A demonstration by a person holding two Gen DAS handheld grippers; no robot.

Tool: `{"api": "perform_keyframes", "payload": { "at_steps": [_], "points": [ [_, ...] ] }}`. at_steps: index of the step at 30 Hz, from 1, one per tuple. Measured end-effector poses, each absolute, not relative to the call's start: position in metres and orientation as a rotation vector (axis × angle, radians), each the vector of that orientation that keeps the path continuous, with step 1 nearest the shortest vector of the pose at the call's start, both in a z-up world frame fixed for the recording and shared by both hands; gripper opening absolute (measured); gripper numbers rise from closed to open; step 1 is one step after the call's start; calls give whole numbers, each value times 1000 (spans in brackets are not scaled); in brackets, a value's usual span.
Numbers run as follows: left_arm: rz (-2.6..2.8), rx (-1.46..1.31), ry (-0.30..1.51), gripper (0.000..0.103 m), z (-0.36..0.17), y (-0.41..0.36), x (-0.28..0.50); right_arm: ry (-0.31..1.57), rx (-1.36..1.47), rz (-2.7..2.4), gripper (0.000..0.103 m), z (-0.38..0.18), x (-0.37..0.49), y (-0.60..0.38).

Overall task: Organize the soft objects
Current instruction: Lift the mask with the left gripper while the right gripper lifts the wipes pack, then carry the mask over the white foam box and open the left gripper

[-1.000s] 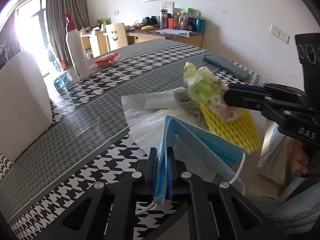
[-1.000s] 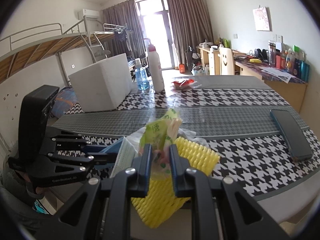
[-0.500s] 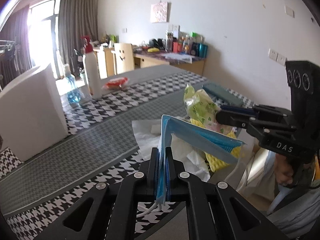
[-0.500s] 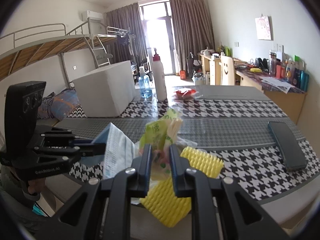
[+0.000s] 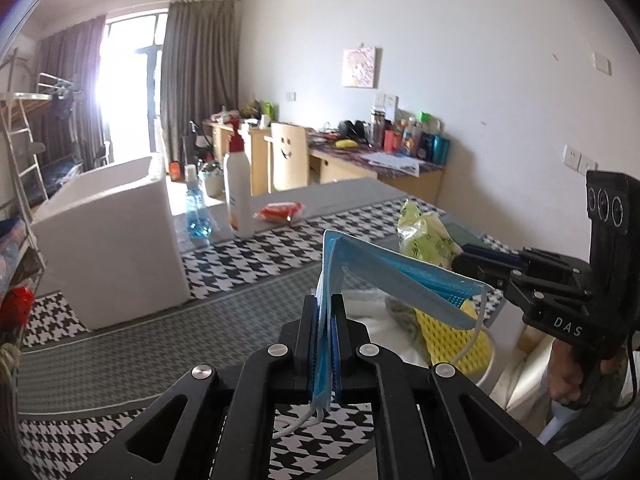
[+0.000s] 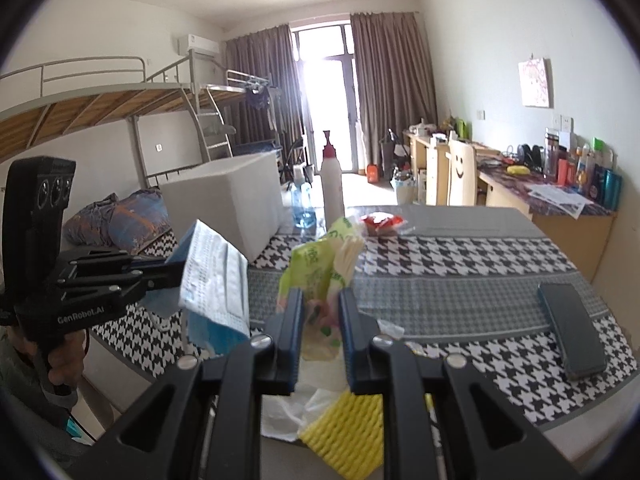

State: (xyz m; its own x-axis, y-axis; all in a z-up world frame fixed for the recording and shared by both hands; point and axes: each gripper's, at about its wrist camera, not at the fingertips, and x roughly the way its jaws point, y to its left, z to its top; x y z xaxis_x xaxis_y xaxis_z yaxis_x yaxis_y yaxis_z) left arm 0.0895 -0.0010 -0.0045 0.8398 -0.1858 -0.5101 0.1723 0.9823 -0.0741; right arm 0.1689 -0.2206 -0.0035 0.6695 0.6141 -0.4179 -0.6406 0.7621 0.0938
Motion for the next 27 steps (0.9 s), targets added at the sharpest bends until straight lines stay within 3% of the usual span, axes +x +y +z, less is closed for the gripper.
{"api": "perform_keyframes", "payload": {
  "at_steps": [27],
  "points": [
    [25, -27, 404, 6, 54, 37, 113, 337, -38, 709, 21, 45, 185, -190]
  ]
}}
